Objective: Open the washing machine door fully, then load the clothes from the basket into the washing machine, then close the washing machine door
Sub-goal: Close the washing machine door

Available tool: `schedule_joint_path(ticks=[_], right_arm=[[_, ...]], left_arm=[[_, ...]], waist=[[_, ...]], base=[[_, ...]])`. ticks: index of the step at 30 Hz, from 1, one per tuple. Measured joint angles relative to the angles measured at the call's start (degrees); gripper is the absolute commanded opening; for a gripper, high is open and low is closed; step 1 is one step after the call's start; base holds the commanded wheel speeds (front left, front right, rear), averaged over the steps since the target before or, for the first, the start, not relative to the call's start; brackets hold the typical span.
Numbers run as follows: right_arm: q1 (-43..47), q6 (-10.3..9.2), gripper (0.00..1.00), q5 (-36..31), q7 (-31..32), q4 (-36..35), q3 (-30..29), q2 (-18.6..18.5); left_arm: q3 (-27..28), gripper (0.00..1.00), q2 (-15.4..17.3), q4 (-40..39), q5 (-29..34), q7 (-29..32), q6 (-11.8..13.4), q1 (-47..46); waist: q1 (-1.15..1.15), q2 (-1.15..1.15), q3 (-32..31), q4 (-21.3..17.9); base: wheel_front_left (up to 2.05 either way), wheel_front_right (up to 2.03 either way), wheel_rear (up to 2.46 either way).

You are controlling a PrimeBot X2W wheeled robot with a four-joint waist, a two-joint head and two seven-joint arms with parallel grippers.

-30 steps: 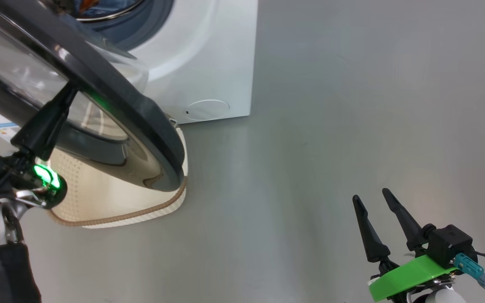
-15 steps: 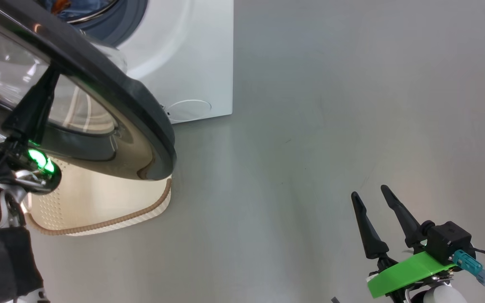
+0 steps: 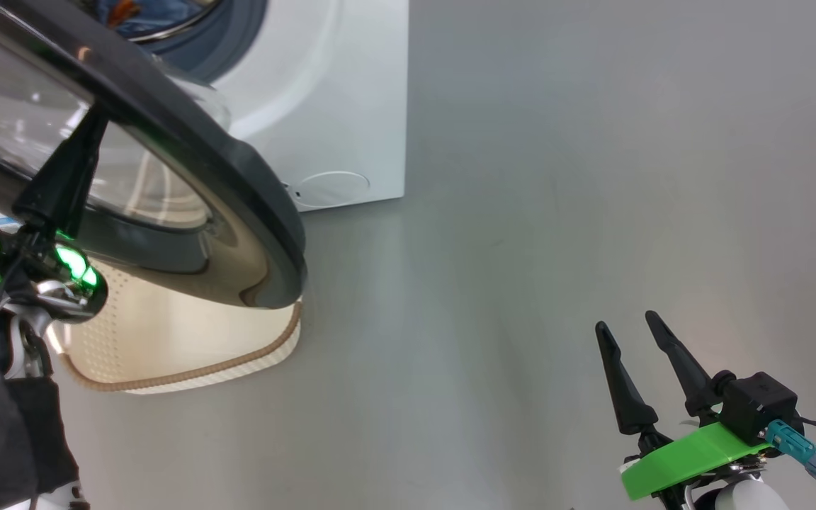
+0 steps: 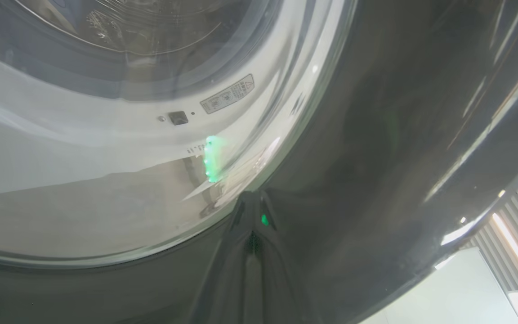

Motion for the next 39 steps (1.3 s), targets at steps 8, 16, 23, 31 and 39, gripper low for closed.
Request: schedule_joint_path(ticks=[8,16,23,31,39], right_arm=[[0.05,0.0,1.0,0.0,-0.01,-0.04,-0.01,0.04],[1.36,0.0,1.0,0.0,-0.01,0.05,0.0,0.05],[1.42,0.0,1.0,0.0,-0.01,0.02,-0.01,0.08],[2.51,0.0,1.0,-0.01,-0.01,-0.36,-0.05,0.12],[2.53,0.0,1.0,-0.01,-0.01,-0.86,-0.21,0.11]], left_arm=[[0.22,0.0,0.03,-1.31,0.0,-1.02,-0.01,1.12],[0.02,1.0,0.68,-4.99,5.02,-8.35,-0.01,4.26],[-2.87,1.0,2.64,-9.48,8.61,-14.37,-0.02,6.86],[-12.62,1.0,9.95,-14.84,18.8,-28.22,-0.18,12.13],[-21.89,1.0,18.03,-13.11,29.38,-46.57,-0.19,17.14]], waist=[[0.0,0.0,-2.19,2.08],[0.0,0.0,-4.78,4.32],[0.0,0.0,-6.16,5.92],[0.0,0.0,-6.34,6.44],[0.0,0.0,-6.53,6.48]], base=[[0.0,0.0,0.0],[0.0,0.0,0.0],[0.0,0.0,0.0],[0.0,0.0,0.0],[0.0,0.0,0.0]])
